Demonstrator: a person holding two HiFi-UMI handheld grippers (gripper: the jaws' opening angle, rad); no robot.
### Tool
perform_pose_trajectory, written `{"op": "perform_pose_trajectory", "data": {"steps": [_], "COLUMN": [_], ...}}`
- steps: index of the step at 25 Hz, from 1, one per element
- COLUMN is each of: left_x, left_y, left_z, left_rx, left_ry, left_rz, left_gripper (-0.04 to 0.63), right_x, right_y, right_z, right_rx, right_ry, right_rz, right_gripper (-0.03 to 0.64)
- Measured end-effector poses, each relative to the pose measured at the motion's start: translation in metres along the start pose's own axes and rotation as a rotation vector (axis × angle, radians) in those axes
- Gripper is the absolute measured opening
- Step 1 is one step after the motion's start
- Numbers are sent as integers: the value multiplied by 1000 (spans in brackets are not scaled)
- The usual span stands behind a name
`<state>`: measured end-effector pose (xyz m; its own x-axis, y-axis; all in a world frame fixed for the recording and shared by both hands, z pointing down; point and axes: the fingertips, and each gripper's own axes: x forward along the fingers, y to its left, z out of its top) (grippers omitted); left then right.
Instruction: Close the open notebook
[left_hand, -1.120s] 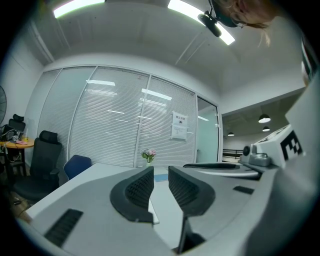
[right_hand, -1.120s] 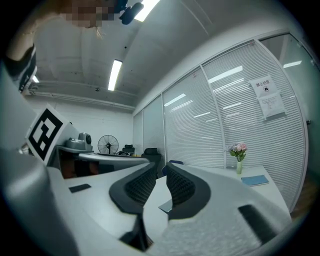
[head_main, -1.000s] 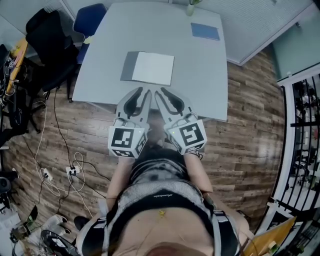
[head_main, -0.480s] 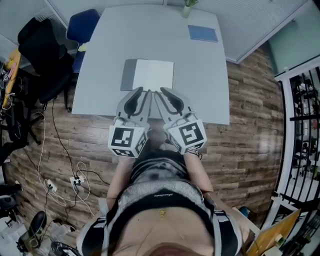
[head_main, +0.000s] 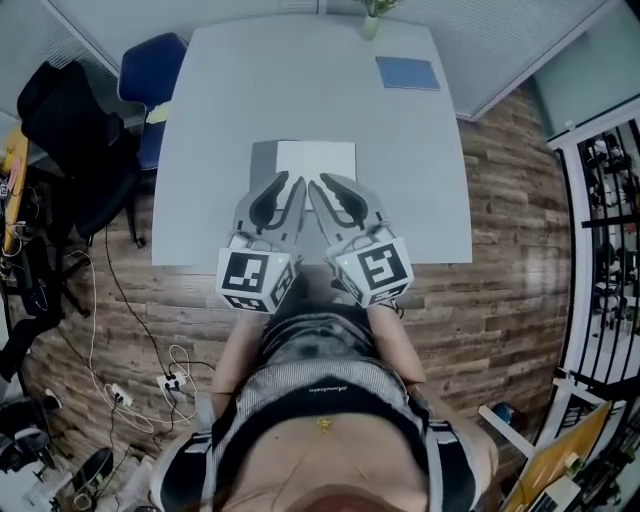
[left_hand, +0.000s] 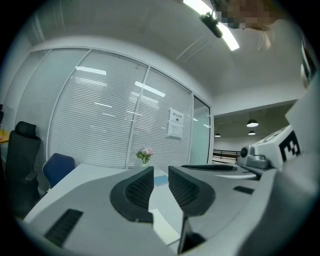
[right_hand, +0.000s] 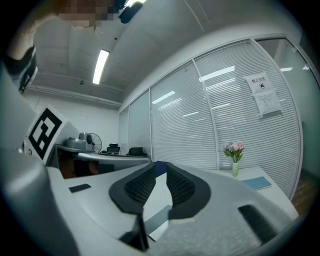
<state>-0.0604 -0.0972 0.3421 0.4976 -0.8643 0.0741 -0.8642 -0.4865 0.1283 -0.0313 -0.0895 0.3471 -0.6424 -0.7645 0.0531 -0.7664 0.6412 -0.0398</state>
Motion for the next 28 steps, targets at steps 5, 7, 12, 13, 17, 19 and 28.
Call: {"op": "perform_pose_trajectory", "data": {"steps": [5, 7, 12, 13, 17, 19, 28], "left_x": [21, 27, 42, 45, 56, 61, 75], "left_y": [25, 34, 47, 49, 55, 57, 67], "left_z": [-3, -4, -5, -6, -9, -11, -22], "left_rx": [-7, -13, -23, -24, -36, -42, -42], "left_ry": [22, 28, 37, 38, 42, 46, 82], "left_rz": [-27, -35, -57, -62, -91, -107, -168], "left_gripper": [71, 71, 71, 71, 71, 71, 71], "right_x": [30, 39, 51, 54, 63, 65, 77], "right_y": [-10, -14, -27, -29, -36, -39, -49], "right_z": [-3, -6, -10, -10, -12, -14, -21], "right_rx": [9, 14, 22, 22, 23, 25, 36], "right_ry": [15, 15, 29, 31, 38, 43, 58], "right_rz": [-21, -36, -75, -80, -105, -121, -188], "right_gripper": [67, 69, 67, 68, 69, 69, 68]}}
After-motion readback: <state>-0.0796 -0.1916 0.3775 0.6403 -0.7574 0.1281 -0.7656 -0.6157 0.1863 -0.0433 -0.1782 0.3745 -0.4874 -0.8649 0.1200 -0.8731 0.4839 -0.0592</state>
